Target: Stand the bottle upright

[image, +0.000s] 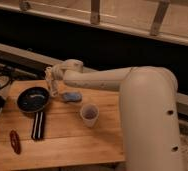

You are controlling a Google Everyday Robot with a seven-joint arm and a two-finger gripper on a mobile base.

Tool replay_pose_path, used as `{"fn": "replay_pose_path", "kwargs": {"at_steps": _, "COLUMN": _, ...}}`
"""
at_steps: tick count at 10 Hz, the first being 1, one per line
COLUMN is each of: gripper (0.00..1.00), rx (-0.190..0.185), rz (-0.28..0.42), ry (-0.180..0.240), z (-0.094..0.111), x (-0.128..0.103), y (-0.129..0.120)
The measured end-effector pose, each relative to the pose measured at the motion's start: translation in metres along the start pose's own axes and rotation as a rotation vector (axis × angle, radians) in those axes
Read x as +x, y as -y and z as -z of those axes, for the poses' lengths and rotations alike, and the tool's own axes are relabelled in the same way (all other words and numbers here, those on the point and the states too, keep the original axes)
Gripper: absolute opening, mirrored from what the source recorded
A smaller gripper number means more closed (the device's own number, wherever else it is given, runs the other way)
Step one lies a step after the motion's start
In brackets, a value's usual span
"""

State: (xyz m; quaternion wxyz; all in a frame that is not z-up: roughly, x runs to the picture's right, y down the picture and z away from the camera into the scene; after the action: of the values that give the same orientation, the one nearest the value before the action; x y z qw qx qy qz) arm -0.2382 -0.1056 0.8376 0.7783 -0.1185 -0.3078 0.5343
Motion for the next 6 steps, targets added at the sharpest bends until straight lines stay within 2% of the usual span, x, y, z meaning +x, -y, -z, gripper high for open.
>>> {"fn": "replay_pose_path", "kwargs": {"at_steps": 5, "gripper": 0.00, "rx": 0.068, "rz": 0.055, "ry": -0.002, "z": 0.001, "x": -0.004, "y": 0.019}}
{"fn": "replay_pose_path", "kwargs": {"at_steps": 6, "gripper": 0.04, "rx": 0.076, "rz": 0.055, "ry": 0.001, "z": 0.003, "x": -0.004, "y": 0.022}}
